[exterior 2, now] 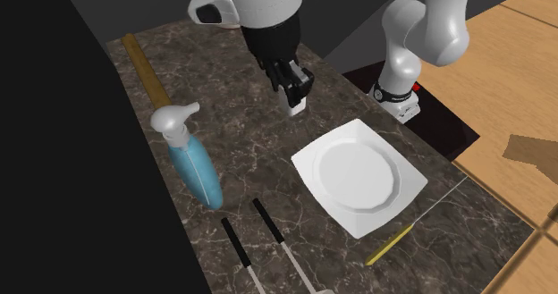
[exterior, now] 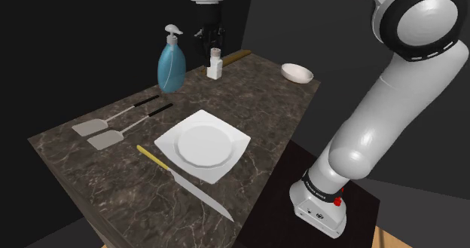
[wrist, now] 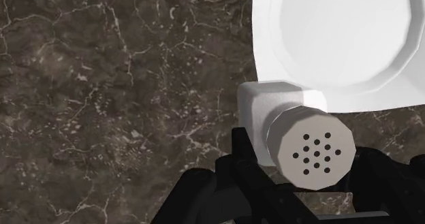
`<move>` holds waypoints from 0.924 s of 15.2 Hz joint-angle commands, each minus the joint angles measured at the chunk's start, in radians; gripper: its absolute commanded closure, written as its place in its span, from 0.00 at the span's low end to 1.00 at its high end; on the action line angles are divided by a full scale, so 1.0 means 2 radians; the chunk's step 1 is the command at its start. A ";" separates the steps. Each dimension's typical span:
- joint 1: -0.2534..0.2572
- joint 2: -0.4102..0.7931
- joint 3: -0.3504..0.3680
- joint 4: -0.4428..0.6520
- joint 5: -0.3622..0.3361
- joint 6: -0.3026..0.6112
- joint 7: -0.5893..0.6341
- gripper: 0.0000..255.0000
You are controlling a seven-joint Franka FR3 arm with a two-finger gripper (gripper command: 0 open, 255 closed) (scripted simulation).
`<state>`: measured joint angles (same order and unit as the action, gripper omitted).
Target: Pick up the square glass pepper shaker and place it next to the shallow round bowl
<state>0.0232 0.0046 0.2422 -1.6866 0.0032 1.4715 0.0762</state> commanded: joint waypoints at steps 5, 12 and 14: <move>-0.034 -0.054 -0.037 -0.062 -0.006 0.009 -0.072 1.00; -0.070 -0.095 -0.085 -0.106 -0.026 0.017 -0.156 1.00; -0.081 -0.101 -0.099 -0.114 -0.034 0.019 -0.180 1.00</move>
<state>-0.1265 -0.1843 0.0599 -1.9052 -0.0567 1.5123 -0.2549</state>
